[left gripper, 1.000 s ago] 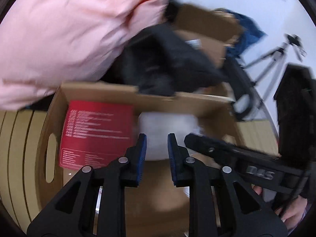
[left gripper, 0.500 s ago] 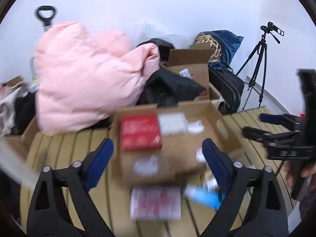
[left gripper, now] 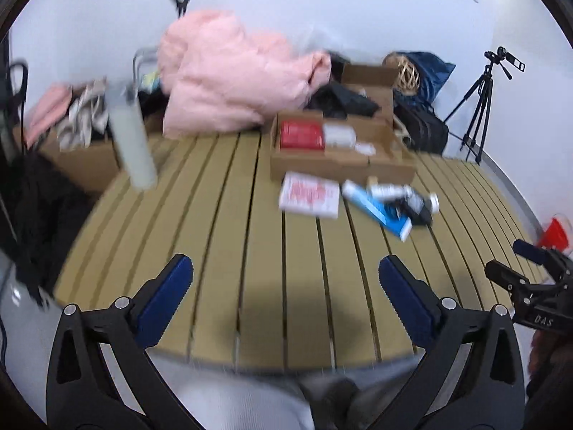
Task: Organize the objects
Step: 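Withdraw the right tool from the tray, then grasp the pink printed card with the right tool and lift it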
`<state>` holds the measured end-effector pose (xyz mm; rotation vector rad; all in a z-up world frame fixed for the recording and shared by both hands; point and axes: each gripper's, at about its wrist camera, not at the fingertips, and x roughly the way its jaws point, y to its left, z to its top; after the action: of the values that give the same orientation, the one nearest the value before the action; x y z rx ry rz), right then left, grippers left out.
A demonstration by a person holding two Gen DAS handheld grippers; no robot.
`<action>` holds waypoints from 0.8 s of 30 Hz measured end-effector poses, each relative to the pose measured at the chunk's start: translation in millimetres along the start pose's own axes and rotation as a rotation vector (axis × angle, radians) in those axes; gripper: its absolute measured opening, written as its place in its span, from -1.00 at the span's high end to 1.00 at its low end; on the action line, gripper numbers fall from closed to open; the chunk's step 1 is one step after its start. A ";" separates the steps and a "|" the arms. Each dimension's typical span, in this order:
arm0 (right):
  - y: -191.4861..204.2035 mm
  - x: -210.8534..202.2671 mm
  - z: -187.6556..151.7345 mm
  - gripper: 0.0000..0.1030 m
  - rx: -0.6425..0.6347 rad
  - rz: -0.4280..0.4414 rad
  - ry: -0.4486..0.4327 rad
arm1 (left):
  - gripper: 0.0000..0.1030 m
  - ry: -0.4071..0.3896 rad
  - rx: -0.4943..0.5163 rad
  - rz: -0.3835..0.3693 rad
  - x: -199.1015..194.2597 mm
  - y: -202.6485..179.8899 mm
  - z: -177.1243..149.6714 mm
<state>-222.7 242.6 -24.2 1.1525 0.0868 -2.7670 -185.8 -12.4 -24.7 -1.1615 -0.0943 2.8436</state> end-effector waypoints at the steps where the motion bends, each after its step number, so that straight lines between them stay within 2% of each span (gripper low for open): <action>1: 2.9 -6.7 -11.4 -0.77 0.009 0.011 0.002 | -1.00 0.038 0.002 -0.010 1.4 -1.5 -9.4; 2: 5.8 -10.7 -21.4 -0.77 0.018 0.032 0.006 | -1.00 0.071 0.024 -0.020 3.3 -4.4 -16.9; 4: 10.1 -17.1 -38.5 -0.77 0.018 0.070 0.026 | -1.00 0.068 0.056 -0.019 -0.2 -9.8 -24.1; 6: 12.4 -21.7 -46.4 -0.77 0.008 0.072 0.042 | -1.00 0.053 0.069 -0.011 -5.9 -15.7 -22.5; 9: 14.4 -33.1 -49.4 -0.77 0.004 0.077 0.027 | -1.00 0.026 0.060 -0.034 -12.7 -19.9 -17.0; 14: 12.8 -40.5 -46.0 -0.76 0.026 0.075 0.010 | -1.00 0.035 0.078 -0.030 -10.8 -21.5 -21.4; 20: 11.0 -25.9 -48.6 -0.76 0.044 0.072 0.044 | -1.00 0.071 0.067 -0.043 15.9 -14.4 -15.3; 21: 10.9 -21.2 -48.1 -0.76 0.053 0.077 0.053 | -1.00 0.059 0.078 -0.056 21.4 -13.2 -10.8; 23: 12.0 -9.0 -45.3 -0.75 0.067 0.098 0.068 | -1.00 -0.002 0.100 -0.130 41.7 -7.9 3.7; 24: 12.9 0.9 -41.8 -0.69 0.072 0.116 0.074 | -1.00 -0.011 0.098 -0.131 58.4 -3.7 12.2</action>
<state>-192.1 234.2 -54.2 1.2365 -0.0698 -2.6467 -235.8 -4.1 -56.3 -1.0793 -0.0295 2.7074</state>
